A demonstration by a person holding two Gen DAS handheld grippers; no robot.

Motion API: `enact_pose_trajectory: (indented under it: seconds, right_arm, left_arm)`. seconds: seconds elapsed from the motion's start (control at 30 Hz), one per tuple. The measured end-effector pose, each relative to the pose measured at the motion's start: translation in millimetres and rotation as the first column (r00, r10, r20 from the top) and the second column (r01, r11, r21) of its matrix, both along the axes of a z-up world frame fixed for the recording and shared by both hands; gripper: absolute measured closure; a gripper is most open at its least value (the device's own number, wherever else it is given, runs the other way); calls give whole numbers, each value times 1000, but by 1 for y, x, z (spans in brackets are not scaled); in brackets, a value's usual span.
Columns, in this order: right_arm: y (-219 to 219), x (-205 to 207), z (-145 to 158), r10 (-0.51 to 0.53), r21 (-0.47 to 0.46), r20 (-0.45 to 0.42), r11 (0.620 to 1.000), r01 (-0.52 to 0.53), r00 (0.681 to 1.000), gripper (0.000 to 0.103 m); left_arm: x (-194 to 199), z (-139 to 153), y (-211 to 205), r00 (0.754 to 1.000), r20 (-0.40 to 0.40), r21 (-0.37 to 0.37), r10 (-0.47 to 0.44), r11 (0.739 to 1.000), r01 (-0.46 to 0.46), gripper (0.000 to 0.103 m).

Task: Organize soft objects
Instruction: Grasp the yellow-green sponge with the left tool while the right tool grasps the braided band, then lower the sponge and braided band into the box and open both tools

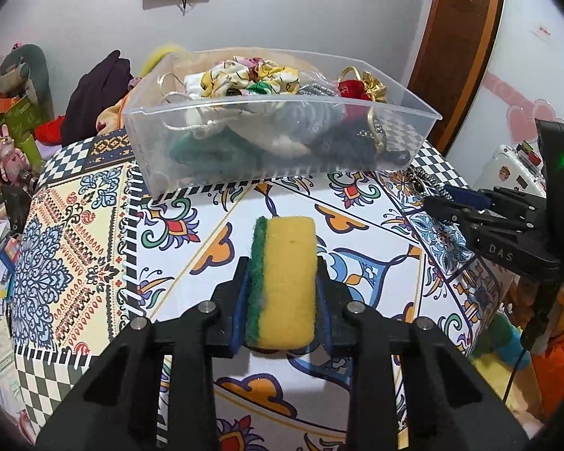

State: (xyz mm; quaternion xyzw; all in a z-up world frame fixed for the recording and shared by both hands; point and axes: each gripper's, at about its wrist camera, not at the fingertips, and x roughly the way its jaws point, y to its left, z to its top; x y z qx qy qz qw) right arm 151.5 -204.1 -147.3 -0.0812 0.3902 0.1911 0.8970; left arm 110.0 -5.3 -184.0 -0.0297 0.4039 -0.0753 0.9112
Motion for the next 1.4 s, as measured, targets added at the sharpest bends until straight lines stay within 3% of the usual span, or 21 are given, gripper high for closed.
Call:
enact_pose_trajectory:
  seconds: [0.17, 0.37, 0.8, 1.4]
  right_arm:
    - [1, -7, 4, 18, 10, 11, 1000, -19, 1000, 88]
    - [3, -14, 19, 37, 57, 38, 998, -39, 999, 90]
    - [14, -39, 83, 84, 121, 226, 986, -114, 970, 90]
    - [40, -2, 113, 56, 169, 333, 979, -118, 941, 89]
  left_arm:
    - [-9, 13, 5, 999, 32, -5, 1, 1000, -1, 73]
    - [-15, 37, 11, 996, 84, -37, 12, 999, -9, 73]
    - [-9, 86, 17, 978, 204, -47, 30, 999, -21, 73]
    - [46, 123, 6, 955, 293, -55, 40, 998, -25, 73]
